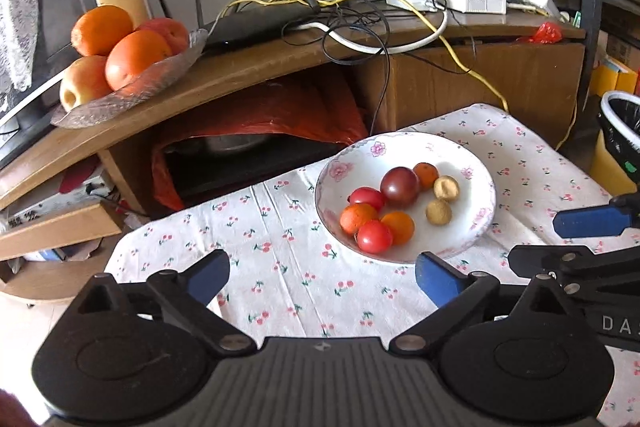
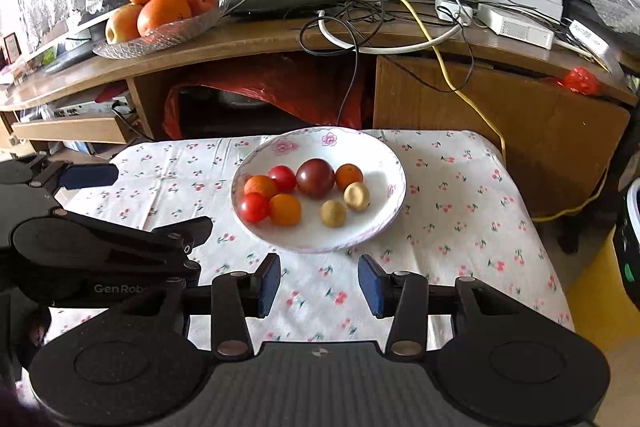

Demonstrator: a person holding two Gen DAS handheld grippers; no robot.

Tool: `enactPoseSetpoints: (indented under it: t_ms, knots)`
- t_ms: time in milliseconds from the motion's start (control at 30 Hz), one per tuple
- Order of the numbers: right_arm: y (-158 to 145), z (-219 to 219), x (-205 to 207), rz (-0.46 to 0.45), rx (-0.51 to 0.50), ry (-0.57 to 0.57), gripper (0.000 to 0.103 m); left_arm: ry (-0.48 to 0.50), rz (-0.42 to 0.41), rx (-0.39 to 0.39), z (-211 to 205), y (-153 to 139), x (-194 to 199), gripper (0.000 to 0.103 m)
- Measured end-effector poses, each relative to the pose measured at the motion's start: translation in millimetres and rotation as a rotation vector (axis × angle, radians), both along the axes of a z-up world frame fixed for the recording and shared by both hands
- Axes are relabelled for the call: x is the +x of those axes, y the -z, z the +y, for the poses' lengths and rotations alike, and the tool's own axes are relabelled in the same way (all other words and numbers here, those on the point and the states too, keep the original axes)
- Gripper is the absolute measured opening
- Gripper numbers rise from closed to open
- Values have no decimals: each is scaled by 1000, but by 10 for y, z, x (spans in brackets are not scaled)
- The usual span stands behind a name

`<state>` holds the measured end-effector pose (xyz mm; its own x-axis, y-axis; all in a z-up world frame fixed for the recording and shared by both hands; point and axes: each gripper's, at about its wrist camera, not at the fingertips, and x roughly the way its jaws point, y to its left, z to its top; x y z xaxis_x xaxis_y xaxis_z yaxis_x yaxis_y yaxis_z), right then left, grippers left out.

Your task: Organize fruits

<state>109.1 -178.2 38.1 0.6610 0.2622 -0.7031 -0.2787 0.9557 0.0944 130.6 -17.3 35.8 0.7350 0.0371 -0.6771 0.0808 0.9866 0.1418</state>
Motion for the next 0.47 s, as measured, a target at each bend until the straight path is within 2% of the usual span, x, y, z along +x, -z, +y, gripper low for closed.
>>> enactPoseSetpoints:
  t_ms: [467]
  knots:
    - [-32,-4,-475,16,22,24,43,3,-24,-47,-6,-75,-474,103]
